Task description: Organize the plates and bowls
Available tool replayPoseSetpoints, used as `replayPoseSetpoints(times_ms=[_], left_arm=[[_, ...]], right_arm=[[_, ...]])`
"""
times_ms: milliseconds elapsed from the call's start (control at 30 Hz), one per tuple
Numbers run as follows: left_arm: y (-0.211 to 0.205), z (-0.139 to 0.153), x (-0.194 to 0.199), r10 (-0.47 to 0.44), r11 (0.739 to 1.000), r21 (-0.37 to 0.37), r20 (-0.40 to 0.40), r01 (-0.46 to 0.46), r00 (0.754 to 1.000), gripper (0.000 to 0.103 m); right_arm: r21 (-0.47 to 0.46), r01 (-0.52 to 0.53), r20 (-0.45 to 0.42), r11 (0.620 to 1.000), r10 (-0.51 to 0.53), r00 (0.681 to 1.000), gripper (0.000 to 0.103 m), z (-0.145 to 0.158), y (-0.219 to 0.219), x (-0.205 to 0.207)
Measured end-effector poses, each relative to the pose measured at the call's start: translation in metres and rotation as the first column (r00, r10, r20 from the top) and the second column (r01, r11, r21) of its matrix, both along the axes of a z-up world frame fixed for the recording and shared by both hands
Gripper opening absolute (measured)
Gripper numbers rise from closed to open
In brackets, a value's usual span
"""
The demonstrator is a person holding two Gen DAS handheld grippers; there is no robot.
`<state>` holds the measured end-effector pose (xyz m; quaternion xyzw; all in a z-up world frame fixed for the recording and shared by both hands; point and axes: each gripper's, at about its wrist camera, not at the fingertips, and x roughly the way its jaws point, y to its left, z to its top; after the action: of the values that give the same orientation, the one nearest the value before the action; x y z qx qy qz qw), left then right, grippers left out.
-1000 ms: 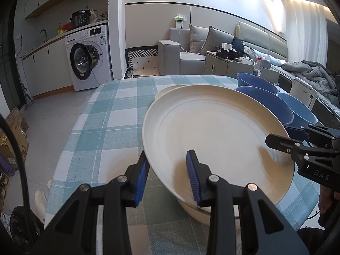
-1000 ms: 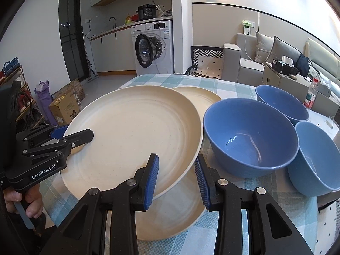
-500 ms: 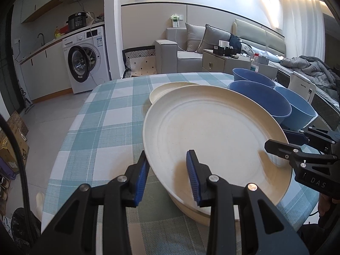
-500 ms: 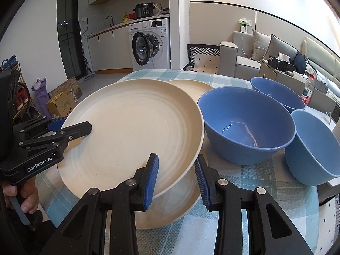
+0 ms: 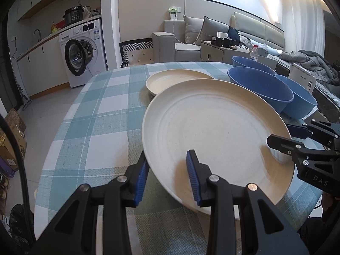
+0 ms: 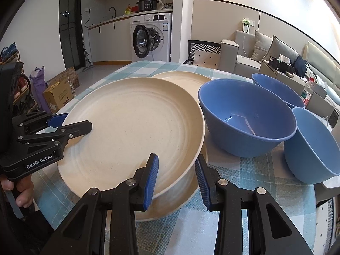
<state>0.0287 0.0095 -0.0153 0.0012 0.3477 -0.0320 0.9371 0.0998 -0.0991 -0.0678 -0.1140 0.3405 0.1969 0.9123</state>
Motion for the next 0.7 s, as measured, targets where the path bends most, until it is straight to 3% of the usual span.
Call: replayPoseSetpoints(times_ms=[700], left_arm=[[-0.015, -0.012, 0.004, -0.031, 0.998, 0.050, -0.036, 0.033, 0.999, 0.035]], right_arm=[[-0.005, 0.026, -0.037, 1.000, -0.026, 0.999, 0.037, -0.020, -0.013, 0.003]])
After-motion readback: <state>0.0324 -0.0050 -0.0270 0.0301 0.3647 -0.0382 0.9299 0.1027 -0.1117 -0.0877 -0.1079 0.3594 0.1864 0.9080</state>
